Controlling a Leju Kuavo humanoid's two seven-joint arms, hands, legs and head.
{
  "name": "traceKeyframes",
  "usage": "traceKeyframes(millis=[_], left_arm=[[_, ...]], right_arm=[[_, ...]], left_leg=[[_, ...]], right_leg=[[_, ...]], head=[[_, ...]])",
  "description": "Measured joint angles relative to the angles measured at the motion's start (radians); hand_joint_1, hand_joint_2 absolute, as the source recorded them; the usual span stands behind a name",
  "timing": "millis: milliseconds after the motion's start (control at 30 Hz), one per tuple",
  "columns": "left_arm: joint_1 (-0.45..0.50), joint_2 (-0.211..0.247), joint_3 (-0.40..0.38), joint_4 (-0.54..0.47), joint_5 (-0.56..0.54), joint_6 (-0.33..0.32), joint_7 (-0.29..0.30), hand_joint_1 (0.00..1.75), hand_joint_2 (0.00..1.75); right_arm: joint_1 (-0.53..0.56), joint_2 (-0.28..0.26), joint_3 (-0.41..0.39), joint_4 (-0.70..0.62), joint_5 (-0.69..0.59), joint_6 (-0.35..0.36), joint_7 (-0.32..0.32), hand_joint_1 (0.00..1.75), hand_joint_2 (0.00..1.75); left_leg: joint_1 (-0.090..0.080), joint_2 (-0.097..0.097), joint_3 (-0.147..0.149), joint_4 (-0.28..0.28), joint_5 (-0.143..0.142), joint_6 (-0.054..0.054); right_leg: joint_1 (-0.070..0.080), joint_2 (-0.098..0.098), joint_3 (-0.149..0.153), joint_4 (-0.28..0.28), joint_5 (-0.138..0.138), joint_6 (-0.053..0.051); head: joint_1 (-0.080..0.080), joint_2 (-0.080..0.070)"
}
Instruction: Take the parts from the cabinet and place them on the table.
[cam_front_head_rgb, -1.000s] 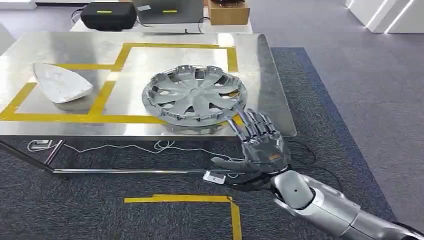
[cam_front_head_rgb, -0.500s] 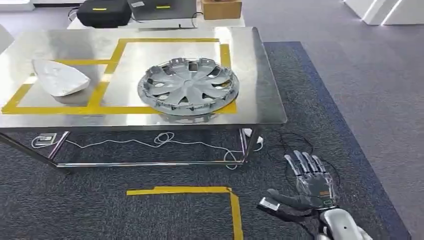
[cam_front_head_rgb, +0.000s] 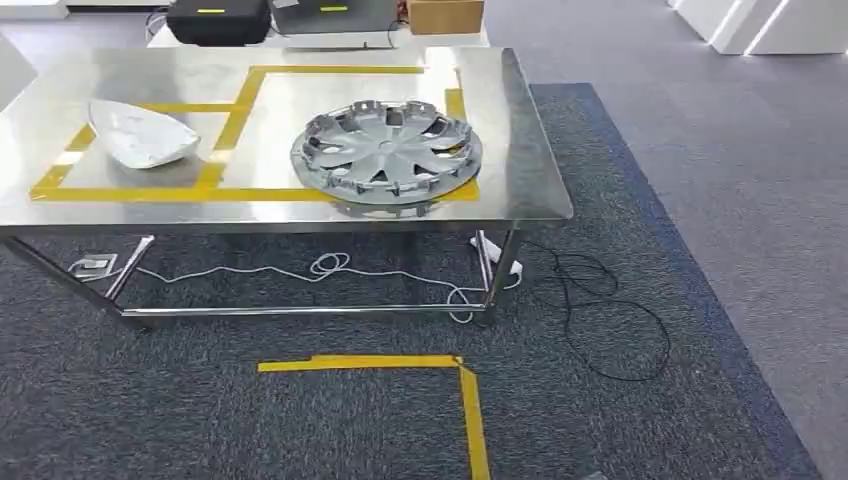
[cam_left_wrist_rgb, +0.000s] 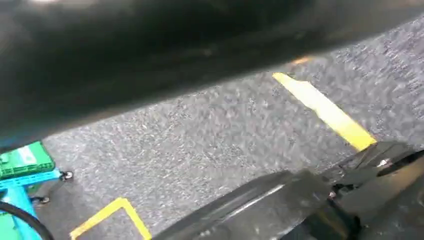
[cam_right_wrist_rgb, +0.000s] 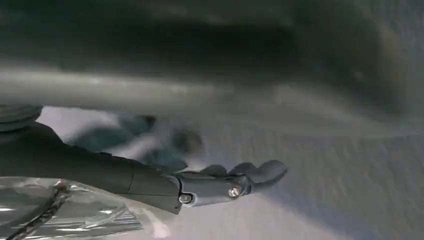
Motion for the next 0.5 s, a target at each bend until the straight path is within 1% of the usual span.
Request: traceKeyframes(millis=[33,67,100,133,167,200,233,267,300,333,367,400,433,467,500], left_arm=[[0.000,-0.001,0.000,0.000,-0.002,0.000,0.000,0.00,0.00],[0.000,-0.002,0.000,0.000,-0.005,0.000,0.000,0.00,0.00],[-0.001,-0.003,0.000,0.000,-0.009,0.000,0.000,0.00,0.00],[-0.002,-0.003,0.000,0.000,-0.010,-0.001,0.000,0.00,0.00],[-0.002,-0.003,0.000,0.000,-0.011,-0.001,0.000,0.00,0.00],[-0.004,-0.004,0.000,0.000,-0.016,-0.001,0.000,0.00,0.00],[-0.006,-0.005,0.000,0.000,-0.019,-0.001,0.000,0.00,0.00],[-0.009,-0.006,0.000,0.000,-0.021,-0.001,0.000,0.00,0.00],[-0.010,-0.009,0.000,0.000,-0.021,-0.001,0.000,0.00,0.00],[-0.011,-0.010,0.000,0.000,-0.021,-0.001,0.000,0.00,0.00],[-0.012,-0.011,0.000,0.000,-0.023,-0.001,0.000,0.00,0.00],[-0.014,-0.011,0.000,0.000,-0.024,0.000,0.000,0.00,0.00],[-0.014,-0.011,0.000,0.000,-0.026,0.000,0.000,0.00,0.00],[-0.013,-0.011,0.000,0.000,-0.028,0.000,0.000,0.00,0.00],[-0.012,-0.011,0.000,0.000,-0.030,0.000,0.000,0.00,0.00]], right_arm=[[-0.008,0.002,-0.019,0.018,-0.006,0.015,0.006,0.00,0.00],[-0.015,0.004,-0.036,0.036,-0.010,0.032,0.006,0.00,0.00],[-0.021,0.005,-0.049,0.052,-0.010,0.048,0.003,0.00,0.00],[-0.025,0.007,-0.057,0.063,-0.010,0.058,-0.007,0.00,0.00],[-0.030,0.010,-0.065,0.073,-0.012,0.066,-0.024,0.00,0.00],[-0.035,0.013,-0.073,0.082,-0.018,0.066,-0.043,0.00,0.00],[-0.040,0.017,-0.080,0.089,-0.023,0.066,-0.061,0.00,0.00],[-0.045,0.019,-0.086,0.094,-0.025,0.066,-0.072,0.00,0.00],[-0.051,0.019,-0.091,0.096,-0.028,0.065,-0.076,0.00,0.00],[-0.057,0.020,-0.095,0.099,-0.030,0.065,-0.080,0.00,1.75],[-0.063,0.021,-0.099,0.104,-0.032,0.066,-0.086,0.00,1.75],[-0.063,0.022,-0.103,0.109,-0.035,0.068,-0.093,0.00,1.75],[-0.063,0.024,-0.107,0.112,-0.035,0.075,-0.098,0.00,1.75],[-0.063,0.026,-0.111,0.119,-0.034,0.084,-0.101,0.00,1.75],[-0.063,0.026,-0.113,0.120,-0.032,0.086,-0.101,0.00,1.75]], left_leg=[[-0.001,0.001,-0.015,0.000,0.010,0.000],[-0.003,0.003,-0.029,0.001,0.024,0.001],[-0.006,0.005,-0.046,0.002,0.037,0.002],[-0.008,0.008,-0.063,0.004,0.049,0.003],[-0.011,0.010,-0.081,0.006,0.062,0.003],[-0.012,0.011,-0.098,0.009,0.073,0.002],[-0.014,0.011,-0.114,0.012,0.084,0.000],[-0.015,0.010,-0.122,0.014,0.096,-0.002],[-0.020,0.010,-0.126,0.017,0.104,-0.006],[-0.021,0.010,-0.128,0.018,0.114,-0.010],[-0.018,0.011,-0.129,0.012,0.129,-0.014],[-0.014,0.012,-0.132,0.007,0.141,-0.021],[-0.014,0.011,-0.132,0.005,0.153,-0.027],[-0.012,0.006,-0.140,0.012,0.136,-0.033],[-0.012,0.003,-0.149,0.039,0.076,-0.039]], right_leg=[[0.000,0.000,-0.016,0.060,-0.062,0.002],[0.000,0.000,-0.028,0.142,-0.122,0.005],[0.001,0.000,-0.037,0.211,-0.149,0.005],[0.001,0.000,-0.036,0.257,-0.138,0.004],[0.002,0.000,-0.019,0.266,-0.095,0.001],[0.003,0.000,0.018,0.236,-0.042,-0.003],[0.005,0.000,0.073,0.170,-0.005,-0.010],[0.008,0.000,0.147,0.071,-0.006,-0.017],[0.013,-0.001,0.225,-0.040,-0.051,-0.024],[0.013,-0.001,0.275,-0.135,-0.076,-0.027],[0.017,0.001,0.270,-0.135,-0.078,-0.027],[0.019,0.001,0.263,-0.133,-0.071,-0.030],[0.021,0.000,0.255,-0.134,-0.059,-0.037],[0.012,-0.010,0.244,-0.138,-0.043,-0.044],[0.013,-0.008,0.229,-0.135,-0.032,-0.057]], head=[[0.000,0.000],[0.001,0.000],[0.001,0.000],[0.001,0.000],[0.000,0.000],[0.001,0.000],[0.001,0.000],[0.000,0.000],[0.002,0.000],[0.002,0.000],[0.000,0.000],[0.005,0.000],[0.004,0.000],[0.005,0.000],[0.002,0.000]])
